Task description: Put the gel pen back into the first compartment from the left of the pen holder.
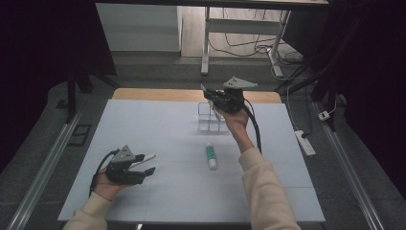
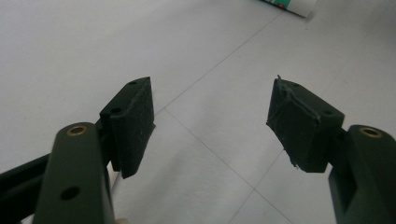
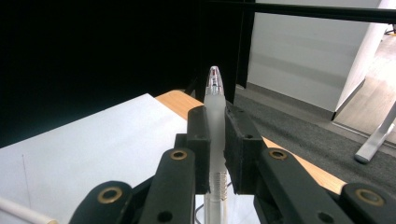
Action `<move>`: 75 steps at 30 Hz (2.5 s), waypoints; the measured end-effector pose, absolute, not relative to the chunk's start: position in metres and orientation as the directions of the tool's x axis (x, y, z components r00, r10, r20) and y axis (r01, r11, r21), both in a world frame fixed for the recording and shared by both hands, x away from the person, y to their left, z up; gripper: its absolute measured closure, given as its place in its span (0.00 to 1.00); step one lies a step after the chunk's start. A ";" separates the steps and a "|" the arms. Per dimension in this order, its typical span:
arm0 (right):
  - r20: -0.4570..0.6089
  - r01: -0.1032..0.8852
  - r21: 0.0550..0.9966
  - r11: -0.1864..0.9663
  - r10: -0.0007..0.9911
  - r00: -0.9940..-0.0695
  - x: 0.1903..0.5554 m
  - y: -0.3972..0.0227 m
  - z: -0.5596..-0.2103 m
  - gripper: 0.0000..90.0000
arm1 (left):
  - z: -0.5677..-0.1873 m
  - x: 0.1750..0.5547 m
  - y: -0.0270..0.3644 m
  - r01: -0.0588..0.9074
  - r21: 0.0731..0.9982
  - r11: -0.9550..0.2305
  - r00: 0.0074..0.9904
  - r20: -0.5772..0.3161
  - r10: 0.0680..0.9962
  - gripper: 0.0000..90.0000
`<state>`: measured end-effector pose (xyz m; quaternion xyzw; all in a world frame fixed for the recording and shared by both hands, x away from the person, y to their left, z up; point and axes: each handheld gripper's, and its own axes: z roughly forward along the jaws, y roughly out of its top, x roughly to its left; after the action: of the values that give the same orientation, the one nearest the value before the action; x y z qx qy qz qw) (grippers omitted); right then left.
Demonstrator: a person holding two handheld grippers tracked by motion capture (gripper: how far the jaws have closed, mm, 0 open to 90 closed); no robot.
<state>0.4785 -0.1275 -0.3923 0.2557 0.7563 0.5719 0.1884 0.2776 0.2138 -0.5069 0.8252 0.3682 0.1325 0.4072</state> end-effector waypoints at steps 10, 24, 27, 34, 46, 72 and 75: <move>0.009 0.167 0.964 0.208 0.599 -0.800 0.487 -0.117 -0.392 0.89 | -0.507 0.278 0.215 0.500 0.773 -0.391 0.693 -0.086 0.715 0.35; 0.012 0.168 0.964 0.206 0.597 -0.802 0.497 -0.102 -0.393 0.89 | -0.506 0.277 0.215 0.496 0.776 -0.389 0.697 -0.089 0.712 0.35; 0.013 0.165 0.966 0.201 0.596 -0.803 0.499 -0.100 -0.392 0.89 | -0.506 0.277 0.215 0.494 0.775 -0.393 0.700 -0.087 0.709 0.35; 0.013 0.161 0.967 0.197 0.594 -0.804 0.503 -0.095 -0.393 0.89 | -0.506 0.277 0.216 0.496 0.777 -0.387 0.699 -0.092 0.709 0.35; 0.018 0.161 0.969 0.186 0.597 -0.802 0.513 -0.090 -0.398 0.89 | -0.506 0.277 0.217 0.498 0.778 -0.383 0.697 -0.097 0.710 0.35; 0.019 0.177 0.967 0.183 0.641 -0.767 0.525 -0.090 -0.411 0.69 | -0.506 0.277 0.219 0.499 0.779 -0.379 0.694 -0.097 0.713 0.35; 0.031 0.188 0.966 0.180 0.639 -0.769 0.523 -0.090 -0.411 0.65 | -0.506 0.277 0.219 0.500 0.780 -0.377 0.693 -0.098 0.715 0.35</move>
<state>0.5232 -0.0905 -0.4106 0.2781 0.7427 0.5770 0.1954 0.2766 0.2194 -0.5058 0.8196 0.3704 0.1287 0.4177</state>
